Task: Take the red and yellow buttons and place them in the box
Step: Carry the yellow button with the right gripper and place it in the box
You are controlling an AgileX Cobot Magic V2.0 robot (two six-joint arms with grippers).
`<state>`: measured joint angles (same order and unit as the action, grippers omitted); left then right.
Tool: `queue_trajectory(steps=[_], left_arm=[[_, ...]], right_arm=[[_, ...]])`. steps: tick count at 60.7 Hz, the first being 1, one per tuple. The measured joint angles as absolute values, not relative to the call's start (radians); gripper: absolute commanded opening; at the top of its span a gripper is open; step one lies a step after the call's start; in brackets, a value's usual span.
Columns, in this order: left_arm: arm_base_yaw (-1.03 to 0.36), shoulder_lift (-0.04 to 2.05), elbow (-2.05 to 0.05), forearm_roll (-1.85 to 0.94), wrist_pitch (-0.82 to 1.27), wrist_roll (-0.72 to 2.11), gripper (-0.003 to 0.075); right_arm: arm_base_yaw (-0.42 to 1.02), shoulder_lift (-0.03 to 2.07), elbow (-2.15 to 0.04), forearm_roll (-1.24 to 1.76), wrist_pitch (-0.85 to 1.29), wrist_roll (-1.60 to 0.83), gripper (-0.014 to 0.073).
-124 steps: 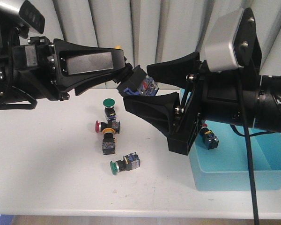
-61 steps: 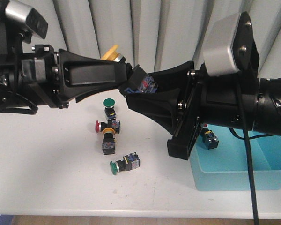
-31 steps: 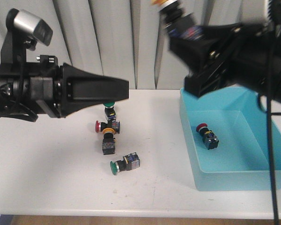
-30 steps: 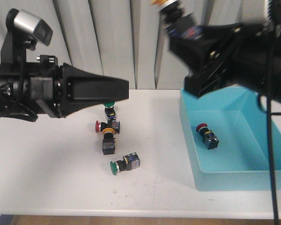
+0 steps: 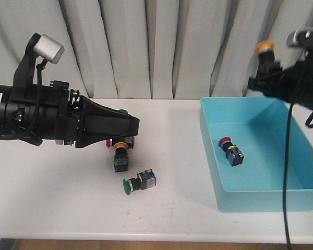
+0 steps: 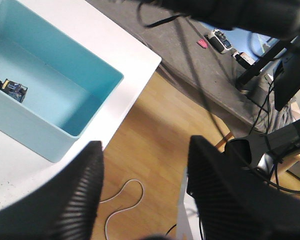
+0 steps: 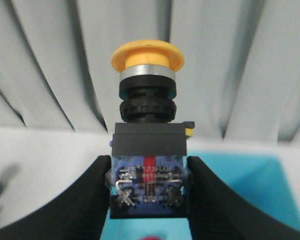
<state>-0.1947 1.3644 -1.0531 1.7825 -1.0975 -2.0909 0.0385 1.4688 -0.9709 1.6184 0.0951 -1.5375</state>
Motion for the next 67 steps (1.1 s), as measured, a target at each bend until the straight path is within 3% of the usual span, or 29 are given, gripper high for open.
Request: queue_trajectory(steps=[14,28,37,52,60,67], left_arm=[[-0.195,1.364,-1.053,1.782,-1.079,-2.091,0.0147],[-0.195,1.364,-1.053,1.782,-1.076,-2.091,0.0105],[-0.195,1.364,-1.053,1.782,-1.071,-2.091,0.0107],[-0.195,1.364,-1.053,1.782,-1.062,-2.091,0.0107],[-0.195,1.364,-1.053,1.782,-1.044,-2.091,0.0107],[-0.195,1.364,-1.053,1.782,-1.031,-2.091,0.0107]], right_arm=[[-0.041,1.749,-0.971,1.614,0.198,-1.496,-0.0001],[-0.041,1.886,-0.971,1.576,0.223,-1.488,0.004],[-0.041,1.91,-0.971,1.556,0.221,-1.488,0.0169],[-0.042,1.91,-0.976,1.542,0.222,-1.488,0.0498],[-0.042,1.91,-0.976,1.538,0.232,-1.489,0.0572],[-0.042,1.884,-0.976,1.534,0.252,-1.49,0.0569]])
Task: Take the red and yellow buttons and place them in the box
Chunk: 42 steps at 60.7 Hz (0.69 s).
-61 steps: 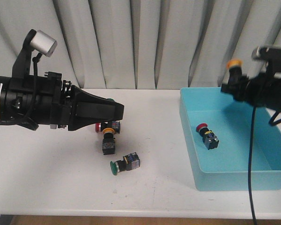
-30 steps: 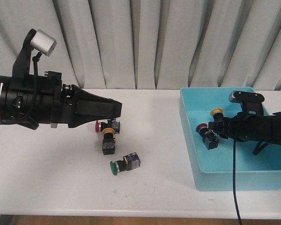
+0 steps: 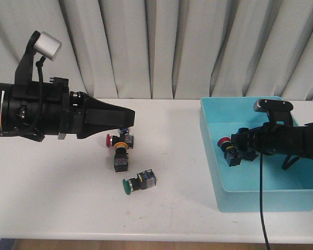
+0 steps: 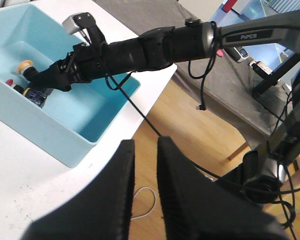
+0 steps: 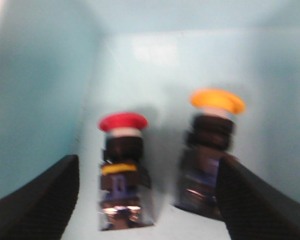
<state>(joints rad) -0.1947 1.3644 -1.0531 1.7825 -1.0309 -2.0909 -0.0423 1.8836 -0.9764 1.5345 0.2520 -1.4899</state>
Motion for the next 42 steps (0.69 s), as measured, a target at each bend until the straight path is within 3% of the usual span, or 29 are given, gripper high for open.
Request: queue_trajectory(steps=[7,13,17,27,42], left_arm=[[-0.195,1.364,-1.053,1.782,-1.004,-2.091,0.0107],[-0.195,1.364,-1.053,1.782,-0.965,-2.091,0.0107],[-0.195,1.364,-1.053,1.782,-0.936,-2.091,0.0107],[-0.163,1.364,-1.053,1.782,-0.932,-2.089,0.0107],[-0.097,1.328,-1.015,1.782,-0.937,-1.997,-0.0008]], right_arm=[[-0.044,1.808,-0.976,1.531,0.309,-1.49,0.0533],[-0.044,1.709,-0.976,1.528,0.402,-1.49,0.0452],[-0.044,1.631,-0.976,1.526,0.483,-1.489,0.0349],[-0.044,1.397,-0.976,1.514,0.697,-1.489,-0.0006],[-0.044,1.045,-0.94,1.472,0.799,-1.489,-0.0004]])
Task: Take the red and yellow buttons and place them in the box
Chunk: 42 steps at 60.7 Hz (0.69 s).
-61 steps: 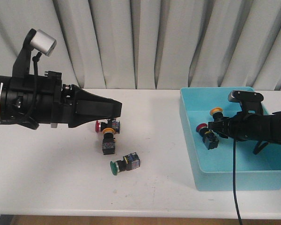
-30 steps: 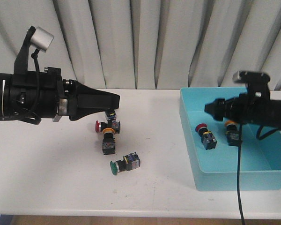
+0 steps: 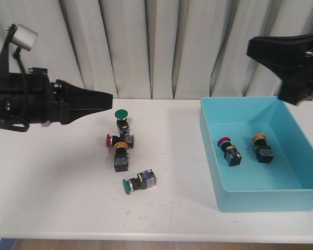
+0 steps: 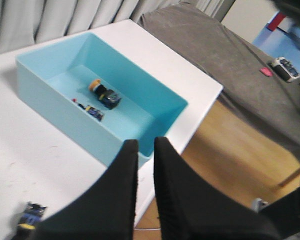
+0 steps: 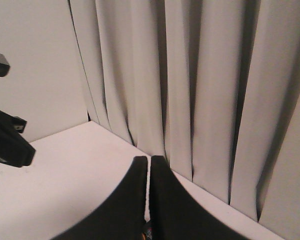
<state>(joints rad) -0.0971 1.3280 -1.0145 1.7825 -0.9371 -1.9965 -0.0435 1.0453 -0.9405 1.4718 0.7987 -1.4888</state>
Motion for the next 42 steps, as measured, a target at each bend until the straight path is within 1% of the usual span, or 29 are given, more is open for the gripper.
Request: queue_trajectory(steps=[6,13,21,27,34,42], left_arm=[[-0.076,1.283,-0.934,1.782,-0.891,-1.948,-0.0008],[-0.057,1.207,-0.779,1.782,-0.812,-1.905,-0.0008],[-0.051,1.09,-0.596,1.782,-0.696,-1.888,-0.0008],[-0.05,0.981,-0.491,1.782,-0.603,-1.885,-0.0007],[-0.05,0.856,-0.436,1.782,-0.529,-1.885,-0.0007],[-0.05,0.753,-0.43,1.782,-0.505,-1.884,-0.0007]], right_arm=[[-0.044,0.92,-0.846,1.471,0.797,-1.489,-0.0004],[-0.044,0.794,-0.694,1.462,0.756,-1.492,-0.0004],[-0.044,0.685,-0.544,1.458,0.676,-1.492,-0.0004],[-0.044,0.625,-0.468,1.458,0.665,-1.492,-0.0004],[-0.044,0.577,-0.411,1.458,0.681,-1.491,-0.0003],[-0.044,0.562,-0.4,1.457,0.721,-1.491,-0.0003]])
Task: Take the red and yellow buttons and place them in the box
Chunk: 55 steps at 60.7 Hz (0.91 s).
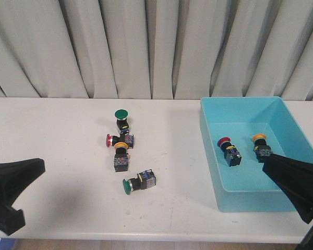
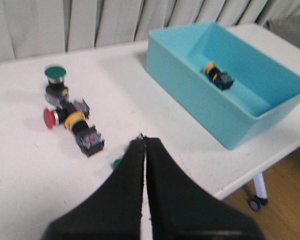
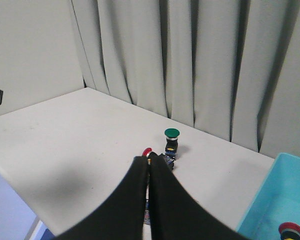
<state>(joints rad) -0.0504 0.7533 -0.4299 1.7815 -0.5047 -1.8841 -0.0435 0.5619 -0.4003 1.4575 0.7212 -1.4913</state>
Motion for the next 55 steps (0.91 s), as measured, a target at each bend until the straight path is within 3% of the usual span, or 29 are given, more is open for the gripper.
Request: queue_trajectory(steps=[35,55], left_arm=[[-0.05,0.673,-0.425,1.782,-0.552,-1.873,-0.0007],[-0.05,0.632,-0.407,1.781,-0.452,-1.783,-0.0007]], right_arm=[[-0.044,0.562,-0.4,1.457,0.737,-1.491,-0.0003],[-0.044,0.562,-0.4,1.457,0.737,-1.49,-0.0003]])
